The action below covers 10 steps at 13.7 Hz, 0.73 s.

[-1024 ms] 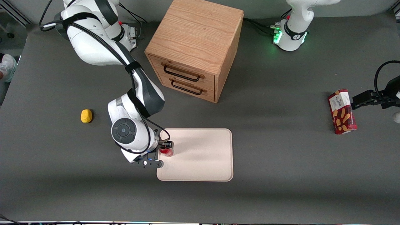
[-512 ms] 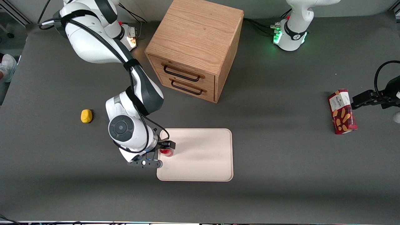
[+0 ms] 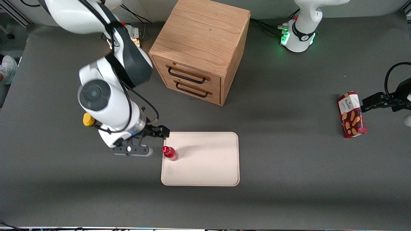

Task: Place coke bottle on tray

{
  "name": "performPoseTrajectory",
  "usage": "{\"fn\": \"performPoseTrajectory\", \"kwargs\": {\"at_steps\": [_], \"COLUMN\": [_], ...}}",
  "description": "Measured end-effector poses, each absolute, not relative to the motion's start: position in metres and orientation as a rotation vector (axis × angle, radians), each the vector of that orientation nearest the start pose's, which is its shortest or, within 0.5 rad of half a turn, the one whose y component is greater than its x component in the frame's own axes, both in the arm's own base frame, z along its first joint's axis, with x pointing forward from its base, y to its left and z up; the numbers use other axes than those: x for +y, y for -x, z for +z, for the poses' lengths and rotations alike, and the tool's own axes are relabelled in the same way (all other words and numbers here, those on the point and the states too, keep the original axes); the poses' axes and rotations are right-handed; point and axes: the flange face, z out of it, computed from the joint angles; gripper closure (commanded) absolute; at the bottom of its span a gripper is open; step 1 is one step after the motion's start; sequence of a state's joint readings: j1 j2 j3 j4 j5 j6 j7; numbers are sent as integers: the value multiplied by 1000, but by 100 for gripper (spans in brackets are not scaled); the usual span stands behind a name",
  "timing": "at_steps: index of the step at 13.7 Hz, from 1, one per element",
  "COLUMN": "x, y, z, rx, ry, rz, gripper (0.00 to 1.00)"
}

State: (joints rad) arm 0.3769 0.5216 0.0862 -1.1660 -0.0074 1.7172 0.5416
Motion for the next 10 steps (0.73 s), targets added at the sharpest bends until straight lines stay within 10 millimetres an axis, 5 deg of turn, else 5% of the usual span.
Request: {"fn": "performPoseTrajectory", "kwargs": {"at_steps": [4,10], "x": [264,148], "y": [-606,-578], "z": [566,617], "rx": [189,144], "ry": [3127,3140], "rz": [10,14], "gripper": [0,0]}}
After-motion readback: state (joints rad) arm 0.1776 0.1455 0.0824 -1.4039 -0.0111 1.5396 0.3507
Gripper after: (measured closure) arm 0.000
